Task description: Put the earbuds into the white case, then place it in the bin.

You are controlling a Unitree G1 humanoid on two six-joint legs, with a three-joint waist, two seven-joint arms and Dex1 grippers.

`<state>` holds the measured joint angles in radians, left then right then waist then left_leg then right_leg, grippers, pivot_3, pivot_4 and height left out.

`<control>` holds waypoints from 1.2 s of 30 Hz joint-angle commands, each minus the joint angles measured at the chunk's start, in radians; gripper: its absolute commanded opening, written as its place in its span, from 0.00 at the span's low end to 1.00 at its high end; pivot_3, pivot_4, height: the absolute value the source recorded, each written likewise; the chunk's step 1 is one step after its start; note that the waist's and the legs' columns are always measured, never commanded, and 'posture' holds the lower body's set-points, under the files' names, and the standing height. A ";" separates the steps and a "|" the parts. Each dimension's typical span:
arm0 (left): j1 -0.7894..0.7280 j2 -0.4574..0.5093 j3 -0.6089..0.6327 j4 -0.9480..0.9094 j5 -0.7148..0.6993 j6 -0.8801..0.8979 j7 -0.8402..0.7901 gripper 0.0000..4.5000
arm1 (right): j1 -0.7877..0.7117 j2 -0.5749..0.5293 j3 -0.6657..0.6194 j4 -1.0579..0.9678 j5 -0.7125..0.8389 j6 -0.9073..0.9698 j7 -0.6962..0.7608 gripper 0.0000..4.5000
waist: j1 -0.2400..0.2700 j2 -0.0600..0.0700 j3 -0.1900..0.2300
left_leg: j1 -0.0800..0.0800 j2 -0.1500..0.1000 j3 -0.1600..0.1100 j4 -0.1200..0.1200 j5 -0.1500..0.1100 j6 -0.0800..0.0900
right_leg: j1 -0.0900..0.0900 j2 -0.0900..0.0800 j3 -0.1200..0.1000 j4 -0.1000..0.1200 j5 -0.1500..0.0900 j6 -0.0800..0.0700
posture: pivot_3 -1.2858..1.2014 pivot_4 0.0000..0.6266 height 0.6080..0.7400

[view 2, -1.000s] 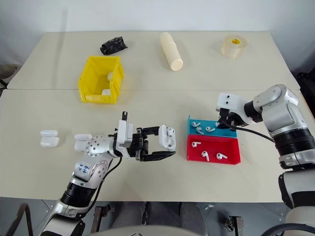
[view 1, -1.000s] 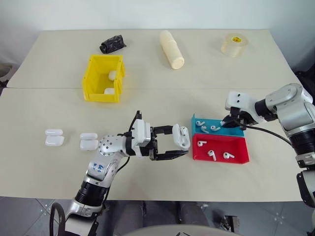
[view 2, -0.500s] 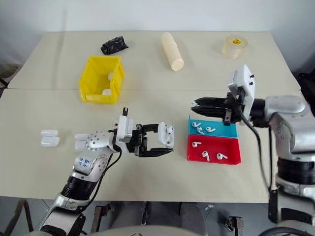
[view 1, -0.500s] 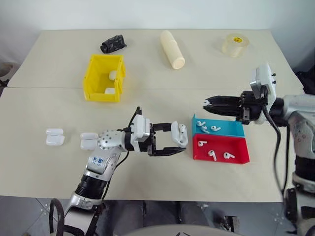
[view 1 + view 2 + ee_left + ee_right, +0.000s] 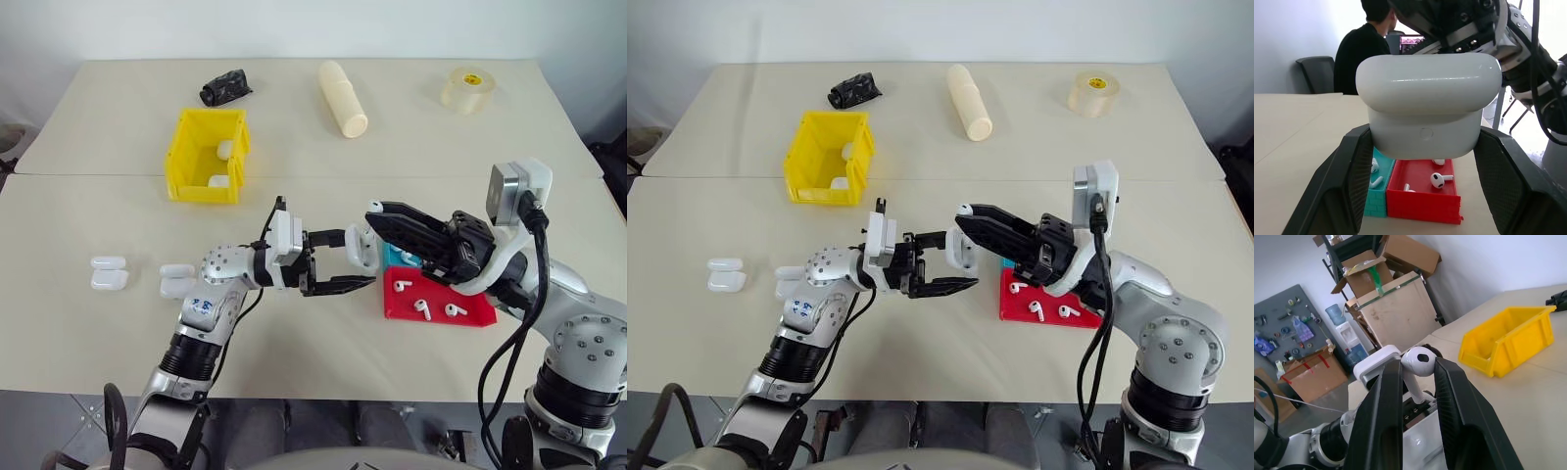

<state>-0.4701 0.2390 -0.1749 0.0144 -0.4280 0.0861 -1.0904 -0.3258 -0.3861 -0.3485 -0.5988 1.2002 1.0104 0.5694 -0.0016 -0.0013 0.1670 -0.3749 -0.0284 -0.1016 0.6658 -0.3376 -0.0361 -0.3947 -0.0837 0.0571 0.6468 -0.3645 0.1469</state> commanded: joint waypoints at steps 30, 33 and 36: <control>-0.034 0.011 0.024 -0.060 -0.036 0.066 0.010 0.62 | 0.219 -0.155 0.172 -0.025 -0.143 -0.286 0.091 0.49 | 0.001 0.000 0.000 | 0.000 0.001 0.000 0.000 0.000 0.000 | 0.000 0.001 0.000 -0.001 0.000 0.000 | 0.52 0.24 1.00; -0.056 0.046 0.018 -0.051 0.004 0.058 0.005 0.62 | 0.217 -0.215 0.116 -0.008 -0.150 -0.298 0.103 0.49 | 0.003 -0.001 0.000 | 0.000 0.000 0.000 0.000 0.000 0.000 | 0.001 0.001 0.000 -0.001 0.000 0.000 | 0.52 0.24 1.00; -0.094 0.077 0.011 -0.025 0.069 0.059 0.047 0.62 | 0.203 -0.274 0.083 -0.006 -0.138 -0.291 0.113 0.40 | 0.004 -0.002 0.001 | 0.000 0.000 0.000 0.000 0.000 0.000 | 0.001 0.001 0.000 -0.001 0.000 0.000 | 0.52 0.24 1.00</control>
<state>-0.5364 0.3083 -0.1653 0.0116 -0.3938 0.1608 -1.0696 -0.1106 -0.6424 -0.2295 -0.5845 1.0424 0.7240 0.6653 0.0027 -0.0028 0.1679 -0.3748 -0.0288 -0.1013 0.6660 -0.3376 -0.0357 -0.3938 -0.0830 0.0575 0.6456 -0.3644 0.1471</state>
